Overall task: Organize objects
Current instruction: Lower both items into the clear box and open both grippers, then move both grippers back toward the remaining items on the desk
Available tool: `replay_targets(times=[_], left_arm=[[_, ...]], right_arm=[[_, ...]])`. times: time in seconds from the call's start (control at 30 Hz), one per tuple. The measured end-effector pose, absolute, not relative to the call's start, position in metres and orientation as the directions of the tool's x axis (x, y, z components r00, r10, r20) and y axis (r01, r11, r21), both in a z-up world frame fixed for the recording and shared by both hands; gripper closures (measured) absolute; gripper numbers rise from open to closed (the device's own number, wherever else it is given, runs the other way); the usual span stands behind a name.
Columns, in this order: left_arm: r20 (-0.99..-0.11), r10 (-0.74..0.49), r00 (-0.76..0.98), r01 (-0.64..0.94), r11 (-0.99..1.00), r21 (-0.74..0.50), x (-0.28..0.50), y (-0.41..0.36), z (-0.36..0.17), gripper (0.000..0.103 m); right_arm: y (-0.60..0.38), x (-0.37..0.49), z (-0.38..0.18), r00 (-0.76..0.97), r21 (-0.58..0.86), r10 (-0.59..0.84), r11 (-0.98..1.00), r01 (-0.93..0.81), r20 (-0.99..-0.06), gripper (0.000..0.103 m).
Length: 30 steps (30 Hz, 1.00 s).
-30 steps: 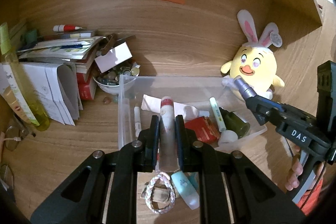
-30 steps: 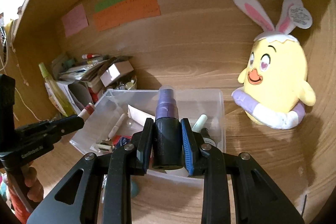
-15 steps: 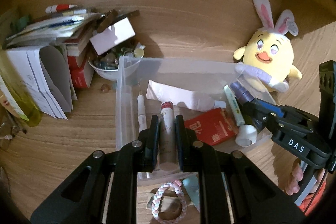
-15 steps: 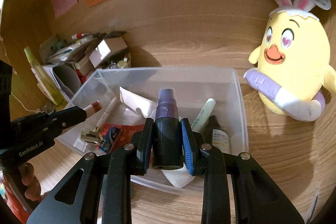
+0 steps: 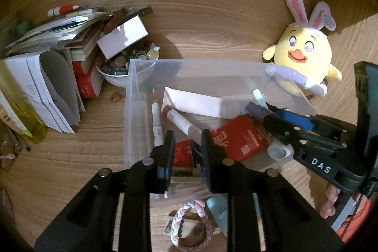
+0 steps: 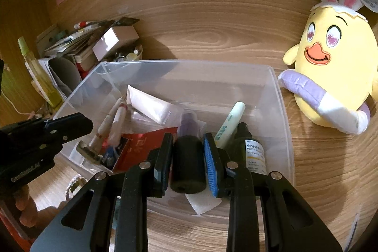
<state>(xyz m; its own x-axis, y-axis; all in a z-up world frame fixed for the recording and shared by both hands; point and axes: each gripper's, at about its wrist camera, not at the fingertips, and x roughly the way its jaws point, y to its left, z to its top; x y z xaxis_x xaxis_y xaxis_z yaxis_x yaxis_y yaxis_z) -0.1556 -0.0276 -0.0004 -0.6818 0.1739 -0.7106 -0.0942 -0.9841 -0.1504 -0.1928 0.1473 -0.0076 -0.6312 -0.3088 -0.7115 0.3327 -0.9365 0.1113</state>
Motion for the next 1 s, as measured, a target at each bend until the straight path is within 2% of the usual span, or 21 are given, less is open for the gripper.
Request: replay_targets(times=[0.07, 0.2, 0.3, 0.43, 0.5, 0.6, 1.0], left_arm=[[-0.7, 0.173, -0.693, -0.095, -0.984, -0.149, -0.15, -0.029, 0.004, 0.075], [-0.674, 0.175, -0.717, -0.099, -0.984, -0.15, -0.138, -0.031, 0.015, 0.052], [-0.655, 0.169, -0.736, -0.103, -0.985, -0.137, -0.127, -0.032, 0.023, 0.045], [-0.645, 0.149, -0.749, -0.102, -0.989, -0.11, -0.113, -0.032, 0.027, 0.027], [-0.648, 0.13, -0.751, -0.096, -0.992, -0.087, -0.105, -0.033, 0.025, 0.023], [-0.661, 0.108, -0.743, -0.09, -0.994, -0.061, -0.096, -0.036, 0.018, 0.022], [-0.737, 0.107, -0.667, -0.065, -0.994, -0.085, -0.087, -0.052, -0.019, 0.023]], right_arm=[[0.148, -0.193, -0.007, -0.624, 0.117, -0.314, -0.935, 0.336, -0.716, 0.078], [0.148, -0.188, -0.003, -0.634, 0.11, -0.308, -0.937, 0.332, -0.71, 0.065], [0.145, -0.18, 0.004, -0.653, 0.094, -0.307, -0.936, 0.34, -0.692, 0.056], [0.143, -0.166, 0.015, -0.677, 0.078, -0.311, -0.933, 0.352, -0.666, 0.048], [0.143, -0.159, 0.02, -0.682, 0.081, -0.322, -0.929, 0.361, -0.657, 0.044], [0.147, -0.146, 0.026, -0.695, 0.09, -0.334, -0.927, 0.363, -0.637, 0.037], [0.147, -0.105, 0.021, -0.662, 0.113, -0.389, -0.9, 0.42, -0.641, 0.037]])
